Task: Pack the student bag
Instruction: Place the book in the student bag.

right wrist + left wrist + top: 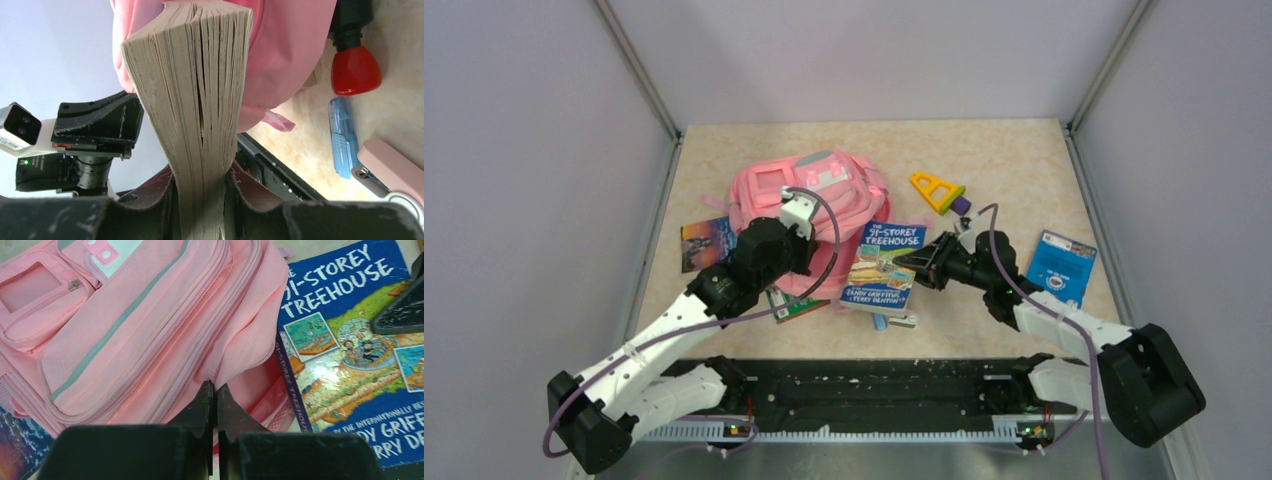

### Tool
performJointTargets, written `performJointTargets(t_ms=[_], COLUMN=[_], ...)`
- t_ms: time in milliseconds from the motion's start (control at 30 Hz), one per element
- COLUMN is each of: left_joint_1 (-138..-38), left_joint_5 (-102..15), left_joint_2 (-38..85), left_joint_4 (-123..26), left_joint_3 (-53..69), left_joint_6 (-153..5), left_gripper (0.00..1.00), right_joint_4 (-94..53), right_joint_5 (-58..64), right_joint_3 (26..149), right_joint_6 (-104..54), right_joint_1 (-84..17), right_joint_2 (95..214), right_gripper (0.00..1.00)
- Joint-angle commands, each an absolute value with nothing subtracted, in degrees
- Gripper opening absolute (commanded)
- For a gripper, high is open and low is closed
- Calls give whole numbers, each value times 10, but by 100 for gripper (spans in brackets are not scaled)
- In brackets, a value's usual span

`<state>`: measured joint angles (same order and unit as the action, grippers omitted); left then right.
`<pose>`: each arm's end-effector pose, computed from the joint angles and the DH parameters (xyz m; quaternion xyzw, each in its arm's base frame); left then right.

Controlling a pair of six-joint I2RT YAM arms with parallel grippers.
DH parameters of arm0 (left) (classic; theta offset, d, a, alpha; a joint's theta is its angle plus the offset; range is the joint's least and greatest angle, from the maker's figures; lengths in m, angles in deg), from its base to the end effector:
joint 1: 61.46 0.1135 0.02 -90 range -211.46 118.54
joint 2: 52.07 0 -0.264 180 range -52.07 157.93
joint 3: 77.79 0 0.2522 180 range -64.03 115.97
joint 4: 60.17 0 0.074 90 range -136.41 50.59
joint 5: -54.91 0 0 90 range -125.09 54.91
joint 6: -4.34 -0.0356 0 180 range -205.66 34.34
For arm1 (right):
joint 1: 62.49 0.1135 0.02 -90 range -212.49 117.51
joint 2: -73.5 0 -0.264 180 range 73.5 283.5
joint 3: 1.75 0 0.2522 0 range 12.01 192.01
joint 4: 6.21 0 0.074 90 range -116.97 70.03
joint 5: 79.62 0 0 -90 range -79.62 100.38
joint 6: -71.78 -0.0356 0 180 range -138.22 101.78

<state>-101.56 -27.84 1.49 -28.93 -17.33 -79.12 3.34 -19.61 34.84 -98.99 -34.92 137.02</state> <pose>0.1659 -0.1339 0.3111 0.2093 0.8128 -0.1654 0.5179 0.1932 0.1209 0.2043 0.2115 0.7646 0.5858 0.1658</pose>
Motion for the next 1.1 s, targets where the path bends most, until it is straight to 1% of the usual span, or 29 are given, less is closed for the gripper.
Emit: performJointTargets(t_ms=[0,100,233,333,533,733,933,1067], left_joint_1=[-1016,-1016,-1017,-1016,-1017,-1017,-1017,-1018], left_joint_5=[-310,-317,-324,-326,-334,-345,-348,-366], left_joint_2=[-10,-8,-8,-9,-9,-8,-3,-1], left_joint_4=[-369,-368,-368,-368,-368,-367,-368,-367], left_joint_3=[-168,-167,-168,-168,-168,-166,-164,-164], left_joint_6=[-771,-770,-769,-769,-768,-764,-759,-757], left_gripper=[0,0,0,0,0,0,0,0], right_joint_4=[172,247,292,315,308,313,283,293], right_joint_5=[-141,-96,-9,33,84,102,170,218], right_joint_3=[346,350,375,412,499,581,660,698], right_joint_6=[-1071,-1108,-1132,-1134,-1116,-1105,-1070,-1056], right_joint_1=[-333,-327,-309,-301,-285,-266,-242,-230], right_joint_2=[1411,1444,1483,1516,1603,1694,1759,1800], right_gripper=[0,0,0,0,0,0,0,0])
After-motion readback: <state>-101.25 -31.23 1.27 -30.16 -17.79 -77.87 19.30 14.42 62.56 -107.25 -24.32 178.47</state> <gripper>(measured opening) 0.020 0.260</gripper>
